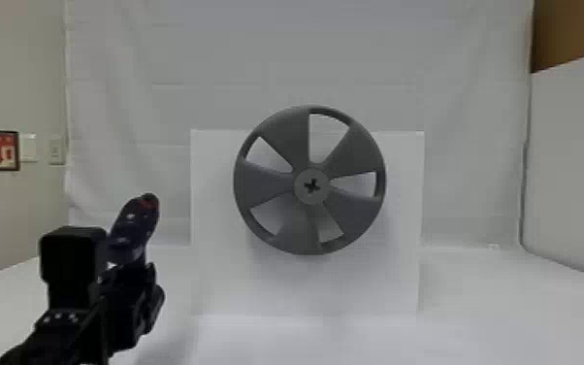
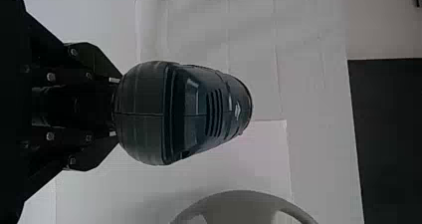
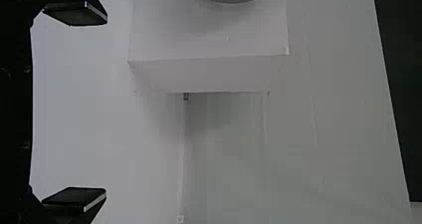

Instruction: Grasp the drill and bring into the middle of wheel

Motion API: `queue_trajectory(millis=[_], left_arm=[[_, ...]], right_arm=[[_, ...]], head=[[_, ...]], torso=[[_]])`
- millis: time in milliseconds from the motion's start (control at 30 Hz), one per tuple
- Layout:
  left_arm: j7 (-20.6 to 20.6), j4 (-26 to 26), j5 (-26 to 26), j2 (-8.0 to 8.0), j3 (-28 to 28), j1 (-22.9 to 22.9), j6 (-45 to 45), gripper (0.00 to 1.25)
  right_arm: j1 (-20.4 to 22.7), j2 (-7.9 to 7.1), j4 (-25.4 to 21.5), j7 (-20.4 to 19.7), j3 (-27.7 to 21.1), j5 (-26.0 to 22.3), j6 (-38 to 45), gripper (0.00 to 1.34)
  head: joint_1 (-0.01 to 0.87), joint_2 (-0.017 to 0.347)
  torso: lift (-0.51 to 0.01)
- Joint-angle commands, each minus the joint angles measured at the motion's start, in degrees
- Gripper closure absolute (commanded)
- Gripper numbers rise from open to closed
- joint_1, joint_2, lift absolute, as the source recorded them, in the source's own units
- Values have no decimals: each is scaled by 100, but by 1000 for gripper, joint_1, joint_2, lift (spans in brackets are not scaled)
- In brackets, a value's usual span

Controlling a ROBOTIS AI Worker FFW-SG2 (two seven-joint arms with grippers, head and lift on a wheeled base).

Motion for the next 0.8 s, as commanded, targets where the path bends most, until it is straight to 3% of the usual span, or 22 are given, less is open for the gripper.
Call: queue_trajectory(millis=[0, 200, 767], left_arm=[[1, -530, 110, 117, -192, 78, 273, 1222], [159, -864, 391, 240, -421, 69, 484, 1222], [220, -1004, 901, 284, -1106, -265, 625, 1222]], right_arm=[[-2, 25, 0, 0, -28, 9, -7, 85], [-2, 42, 0, 0, -72, 18, -7, 85], [-2, 95, 0, 0, -107, 62, -34, 85]], head=[[54, 31], [54, 31], [54, 31]], torso=[[-403], [-403], [-403]])
